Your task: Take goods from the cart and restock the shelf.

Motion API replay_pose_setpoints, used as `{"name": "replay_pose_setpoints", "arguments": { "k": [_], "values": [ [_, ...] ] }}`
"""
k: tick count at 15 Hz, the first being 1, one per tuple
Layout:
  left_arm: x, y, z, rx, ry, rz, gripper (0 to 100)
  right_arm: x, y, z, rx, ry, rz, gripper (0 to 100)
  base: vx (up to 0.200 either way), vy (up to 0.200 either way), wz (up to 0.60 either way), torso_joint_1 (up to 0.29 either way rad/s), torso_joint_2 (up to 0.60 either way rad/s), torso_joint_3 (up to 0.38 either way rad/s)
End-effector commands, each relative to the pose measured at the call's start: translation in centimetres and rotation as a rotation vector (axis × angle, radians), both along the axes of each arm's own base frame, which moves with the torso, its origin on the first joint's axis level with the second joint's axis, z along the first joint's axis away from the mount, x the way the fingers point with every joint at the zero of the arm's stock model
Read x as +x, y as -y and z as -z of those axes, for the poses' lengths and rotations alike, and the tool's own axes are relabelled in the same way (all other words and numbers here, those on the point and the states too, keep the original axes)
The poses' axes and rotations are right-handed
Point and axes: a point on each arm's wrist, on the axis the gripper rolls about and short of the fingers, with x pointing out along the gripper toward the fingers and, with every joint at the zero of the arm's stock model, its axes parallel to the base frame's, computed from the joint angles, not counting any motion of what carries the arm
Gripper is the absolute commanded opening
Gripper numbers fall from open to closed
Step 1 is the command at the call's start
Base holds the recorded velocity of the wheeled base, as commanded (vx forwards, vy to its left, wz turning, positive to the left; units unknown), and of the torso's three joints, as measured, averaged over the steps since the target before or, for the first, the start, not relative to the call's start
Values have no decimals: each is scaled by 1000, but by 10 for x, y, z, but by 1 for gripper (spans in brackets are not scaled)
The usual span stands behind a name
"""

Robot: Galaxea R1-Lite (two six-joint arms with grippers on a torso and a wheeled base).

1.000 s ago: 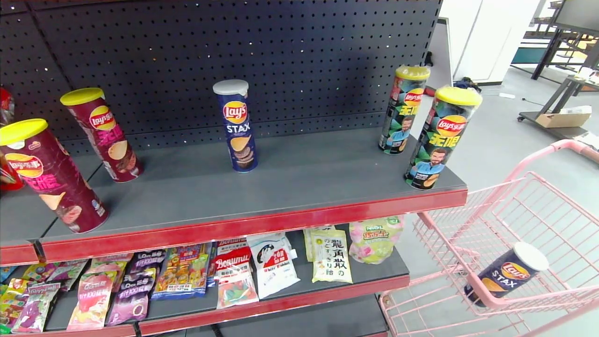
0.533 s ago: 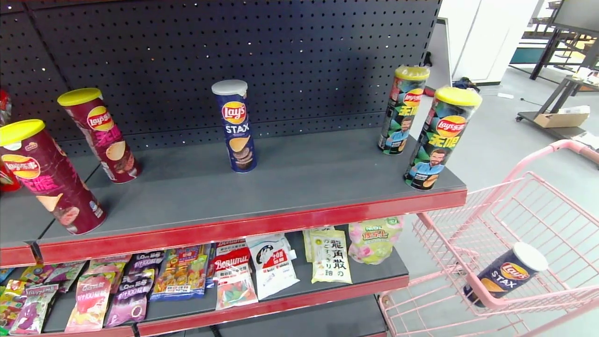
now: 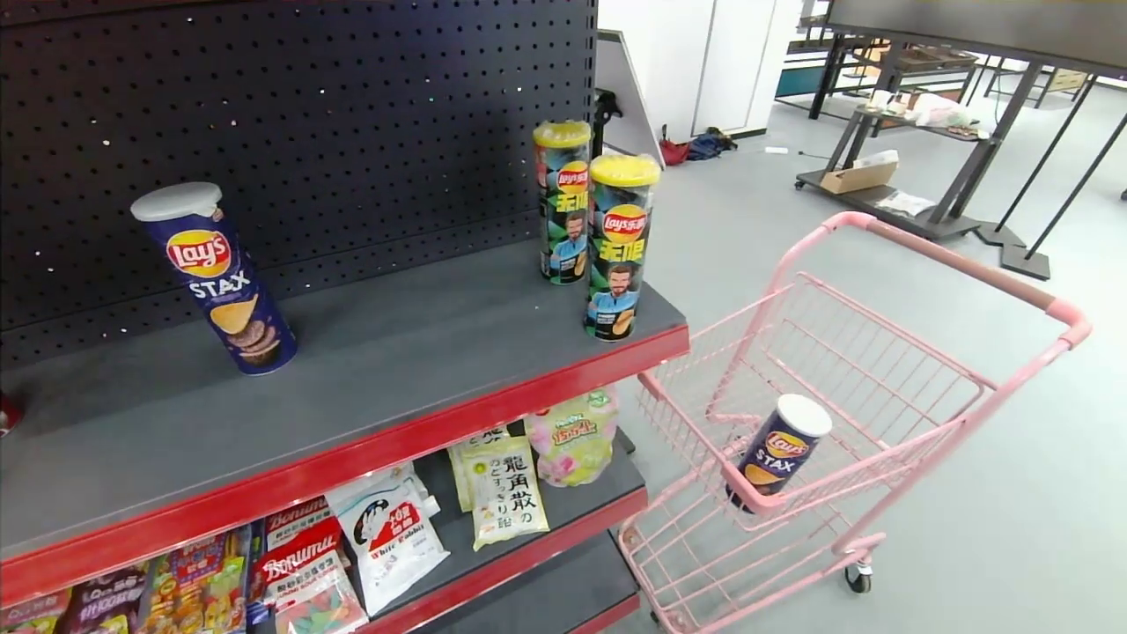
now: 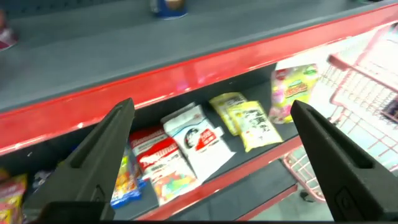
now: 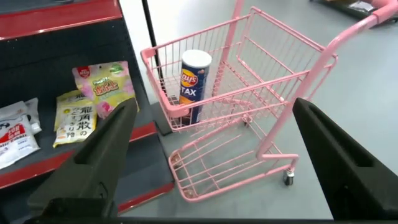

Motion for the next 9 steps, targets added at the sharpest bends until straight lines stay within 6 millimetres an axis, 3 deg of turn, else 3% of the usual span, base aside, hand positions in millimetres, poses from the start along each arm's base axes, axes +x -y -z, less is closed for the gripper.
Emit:
{"name": "replay_pose_setpoints", "arguments": {
  "k": [1, 4, 9],
  "values": [
    [0, 0, 0, -2, 0, 0, 100, 0, 0, 0, 0, 0, -2, 100, 0, 0, 0, 0, 0, 0],
    [0, 0, 0, -2, -2, 0, 100, 0, 0, 0, 1, -3, -2, 100, 0, 0, 0, -20, 24, 24],
    [0, 0, 0, -2, 0, 0, 100, 0, 0, 0, 1, 0, -2, 100, 0, 0, 0, -135, 349, 211]
  ]
}}
